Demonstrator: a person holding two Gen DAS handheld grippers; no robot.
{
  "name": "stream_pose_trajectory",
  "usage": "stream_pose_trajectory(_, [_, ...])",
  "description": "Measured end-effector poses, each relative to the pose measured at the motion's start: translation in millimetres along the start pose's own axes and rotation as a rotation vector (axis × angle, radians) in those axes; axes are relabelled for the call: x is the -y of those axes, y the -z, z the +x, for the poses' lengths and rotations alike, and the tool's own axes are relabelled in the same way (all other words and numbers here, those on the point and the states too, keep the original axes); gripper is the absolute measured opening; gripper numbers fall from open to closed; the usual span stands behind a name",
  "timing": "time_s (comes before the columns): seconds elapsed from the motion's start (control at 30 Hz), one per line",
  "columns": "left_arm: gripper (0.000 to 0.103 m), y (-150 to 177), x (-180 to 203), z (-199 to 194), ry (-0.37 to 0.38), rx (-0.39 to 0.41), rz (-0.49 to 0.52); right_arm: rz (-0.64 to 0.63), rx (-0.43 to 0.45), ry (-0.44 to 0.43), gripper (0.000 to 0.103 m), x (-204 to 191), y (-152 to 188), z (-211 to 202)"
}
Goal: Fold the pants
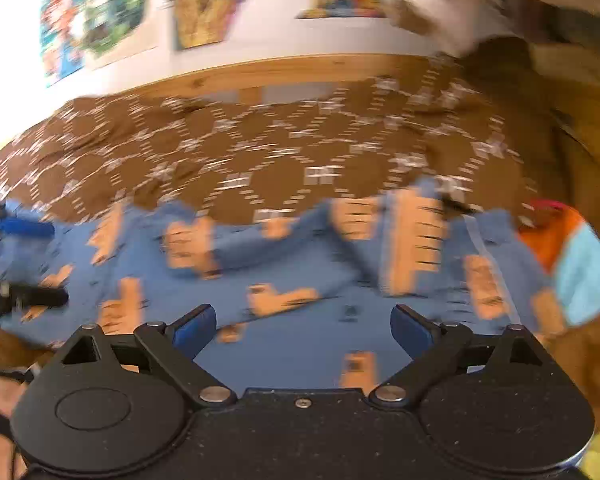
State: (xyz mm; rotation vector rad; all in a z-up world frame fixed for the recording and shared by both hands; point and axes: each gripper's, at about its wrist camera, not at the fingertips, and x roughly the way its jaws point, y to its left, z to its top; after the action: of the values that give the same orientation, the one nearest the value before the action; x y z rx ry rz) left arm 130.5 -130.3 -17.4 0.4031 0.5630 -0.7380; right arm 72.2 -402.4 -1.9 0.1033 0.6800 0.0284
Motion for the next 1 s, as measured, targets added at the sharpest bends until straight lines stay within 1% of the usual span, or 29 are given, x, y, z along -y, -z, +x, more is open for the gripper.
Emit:
stream_pose_trajectory(0.07, [0.103, -6, 19, 16, 0.029, 0.002, 0.072, 0.017, -0.001, 0.012, 0.097, 16, -2, 2])
stream_pose_trajectory(0.17, [0.102, -10, 41, 39, 0.030, -0.023, 0.169, 0.042, -0.011, 0.001, 0.096, 36, -8, 8])
stream_pose_trajectory(0.23, [0.096, -14, 45, 51, 0.052, -0.040, 0.177, 0.070, -0.014, -0.019, 0.094, 46, -13, 12])
stream_pose_trajectory(0.3, [0.091, -17, 44, 58, 0.079, -0.056, 0.156, 0.104, -0.019, -0.043, 0.089, 56, -18, 17])
stream_pose_trajectory(0.33, [0.086, -17, 43, 60, 0.094, -0.060, 0.149, 0.117, -0.023, -0.047, 0.084, 60, -21, 22])
stream_pose_trajectory(0.37, [0.082, -17, 43, 63, 0.105, -0.064, 0.152, 0.124, -0.026, -0.048, 0.078, 63, -22, 22])
stream_pose_trajectory(0.4, [0.076, -17, 43, 64, 0.115, -0.071, 0.160, 0.131, -0.032, -0.047, 0.075, 66, -24, 25])
stream_pose_trajectory(0.43, [0.070, -17, 44, 66, 0.123, -0.078, 0.175, 0.139, -0.041, -0.042, 0.069, 69, -26, 29])
stream_pose_trajectory(0.47, [0.067, -16, 46, 69, 0.128, -0.086, 0.196, 0.146, -0.047, -0.037, 0.060, 71, -27, 31])
stream_pose_trajectory(0.5, [0.060, -17, 48, 70, 0.131, -0.092, 0.213, 0.159, -0.057, -0.034, 0.057, 74, -27, 33])
stream_pose_trajectory(0.53, [0.057, -17, 50, 70, 0.135, -0.098, 0.226, 0.171, -0.064, -0.032, 0.054, 75, -27, 35])
stream_pose_trajectory(0.63, [0.050, -15, 53, 71, 0.138, -0.109, 0.245, 0.218, -0.066, -0.035, 0.048, 81, -25, 35])
stream_pose_trajectory(0.67, [0.049, -15, 54, 71, 0.139, -0.113, 0.247, 0.227, -0.068, -0.034, 0.043, 82, -24, 34])
stream_pose_trajectory(0.7, [0.044, -15, 55, 72, 0.141, -0.116, 0.248, 0.232, -0.071, -0.028, 0.040, 83, -24, 34])
stream_pose_trajectory(0.73, [0.037, -15, 56, 72, 0.143, -0.122, 0.245, 0.233, -0.074, -0.023, 0.031, 83, -23, 35])
stream_pose_trajectory(0.77, [0.033, -16, 56, 73, 0.141, -0.127, 0.241, 0.236, -0.079, -0.023, 0.023, 83, -23, 35])
stream_pose_trajectory(0.8, [0.023, -17, 57, 73, 0.134, -0.132, 0.237, 0.242, -0.081, -0.024, 0.020, 83, -23, 36])
stream_pose_trajectory(0.83, [0.018, -18, 57, 75, 0.123, -0.138, 0.235, 0.247, -0.079, -0.024, 0.017, 83, -23, 35])
stream_pose_trajectory(0.87, [0.016, -18, 56, 75, 0.115, -0.143, 0.230, 0.248, -0.075, -0.025, 0.015, 83, -23, 35])
stream_pose_trajectory(0.93, [0.004, -19, 52, 76, 0.106, -0.149, 0.207, 0.253, -0.064, -0.023, 0.014, 82, -22, 33])
stream_pose_trajectory(1.0, [0.003, -20, 47, 74, 0.094, -0.148, 0.181, 0.265, -0.046, -0.018, 0.013, 82, -21, 29])
